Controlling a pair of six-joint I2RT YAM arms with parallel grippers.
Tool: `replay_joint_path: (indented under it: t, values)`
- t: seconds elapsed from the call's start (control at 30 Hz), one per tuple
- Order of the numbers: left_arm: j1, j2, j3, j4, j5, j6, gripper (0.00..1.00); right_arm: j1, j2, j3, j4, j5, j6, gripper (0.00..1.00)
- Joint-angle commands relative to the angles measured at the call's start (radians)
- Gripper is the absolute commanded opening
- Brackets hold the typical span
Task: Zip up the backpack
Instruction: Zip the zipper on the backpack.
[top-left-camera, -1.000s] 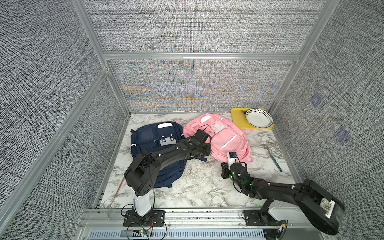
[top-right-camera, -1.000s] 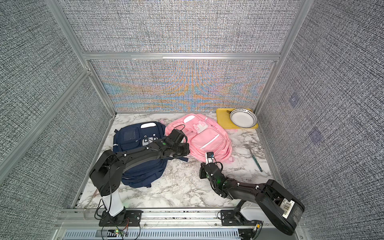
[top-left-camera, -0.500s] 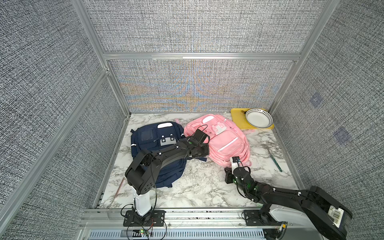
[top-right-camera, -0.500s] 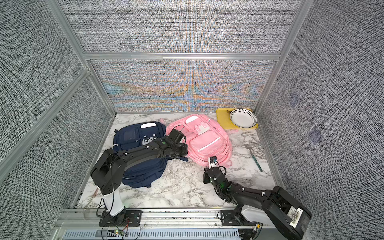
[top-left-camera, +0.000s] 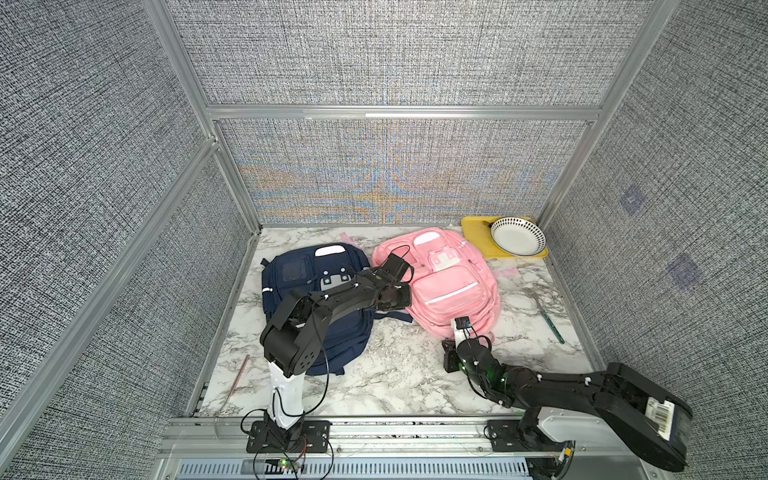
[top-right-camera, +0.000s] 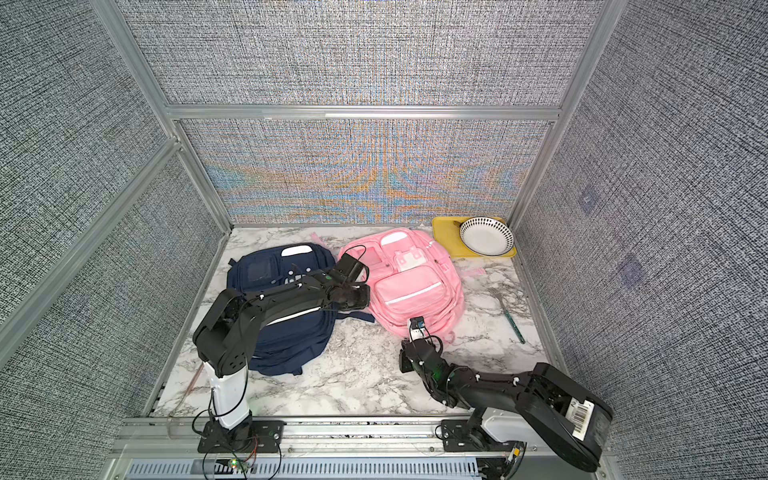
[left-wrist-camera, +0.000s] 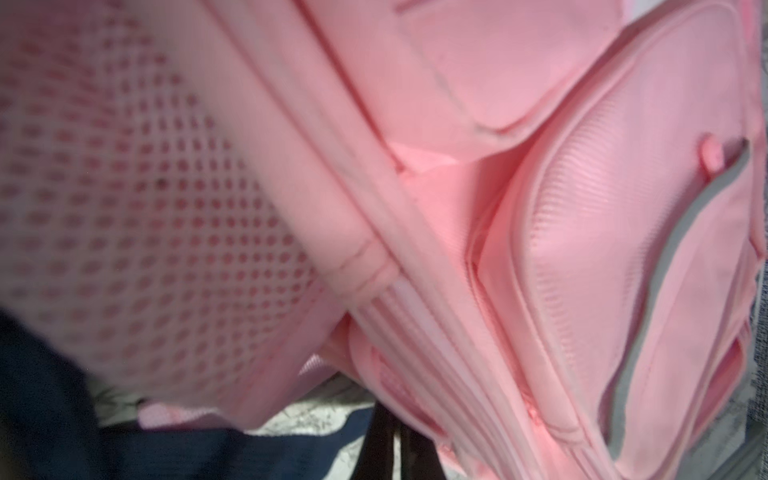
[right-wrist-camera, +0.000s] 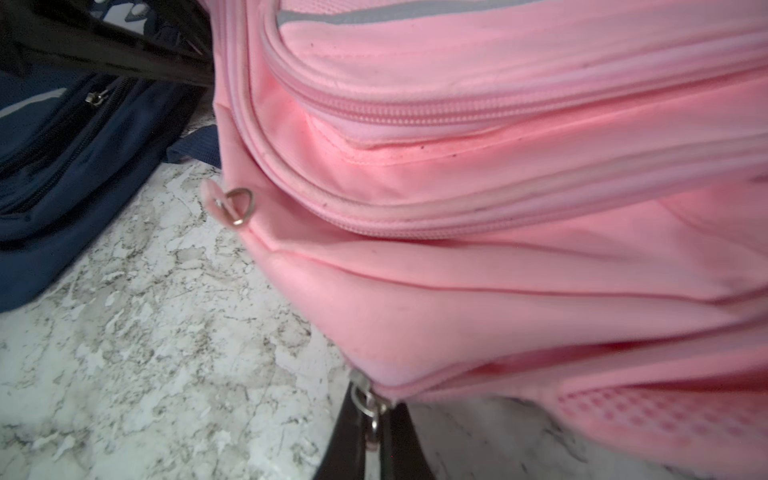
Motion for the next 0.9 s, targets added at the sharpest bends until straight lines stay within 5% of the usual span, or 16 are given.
replay_joint_path:
  t: [0.0, 0.23, 0.77, 0.87]
  values:
    - [0.036, 0.018, 0.037, 0.029, -0.137, 0.048, 0.0, 0.039, 0.053, 0.06, -0.067, 0.027, 0.031, 0.0]
    - [0.035, -0.025, 0.001, 0.037, -0.107, 0.033, 0.03, 0.08, 0.191, 0.183, -0.099, 0.017, 0.032, 0.0]
    - [-0.011, -0.313, -0.226, 0.05, -0.1, -0.005, 0.53, 0.084, 0.247, 0.213, -0.089, 0.085, 0.111, 0.0]
    - [-0.031, -0.372, -0.277, 0.05, -0.103, -0.025, 0.57, 0.084, 0.252, 0.217, -0.085, 0.083, 0.106, 0.0]
